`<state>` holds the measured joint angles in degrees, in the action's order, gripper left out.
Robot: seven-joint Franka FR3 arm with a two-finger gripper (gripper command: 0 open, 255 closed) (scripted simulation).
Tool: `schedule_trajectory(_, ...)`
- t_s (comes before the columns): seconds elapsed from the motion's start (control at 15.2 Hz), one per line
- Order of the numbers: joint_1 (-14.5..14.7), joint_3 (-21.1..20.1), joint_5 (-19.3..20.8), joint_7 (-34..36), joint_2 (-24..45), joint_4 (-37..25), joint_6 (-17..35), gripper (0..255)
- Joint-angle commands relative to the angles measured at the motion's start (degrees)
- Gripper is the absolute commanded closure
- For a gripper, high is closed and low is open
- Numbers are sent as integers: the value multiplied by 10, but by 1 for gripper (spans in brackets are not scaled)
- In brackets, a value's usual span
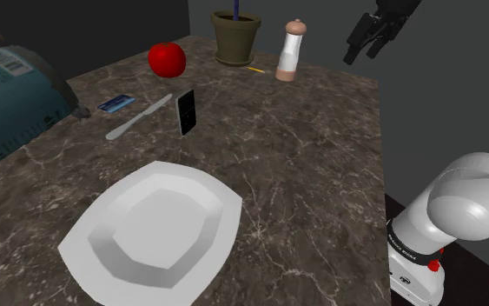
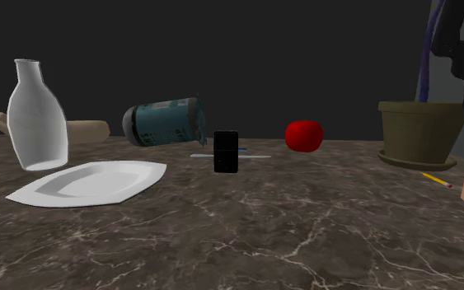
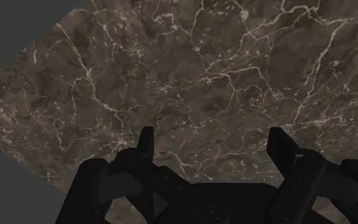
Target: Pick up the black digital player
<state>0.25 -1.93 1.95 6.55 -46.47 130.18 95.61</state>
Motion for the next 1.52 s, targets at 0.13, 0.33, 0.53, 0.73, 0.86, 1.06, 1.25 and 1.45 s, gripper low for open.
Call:
schedule_trajectory(0.13,8,-19,-10,14,29,-16,6,0)
schedule_trajectory(0.33,19,-48,-23,35,76,-44,15,0)
schedule_trajectory(0.53,29,-76,-33,56,124,-76,21,0)
schedule_trajectory(0.73,37,-104,-39,78,175,-113,25,0)
schedule_trajectory(0.86,42,-122,-40,92,210,-140,26,0)
schedule_trajectory(1.06,49,-150,-38,116,265,-185,26,0)
schedule_trajectory(1.25,57,-178,-30,140,323,-236,22,0)
schedule_trajectory(1.45,68,-204,-16,166,385,-293,15,0)
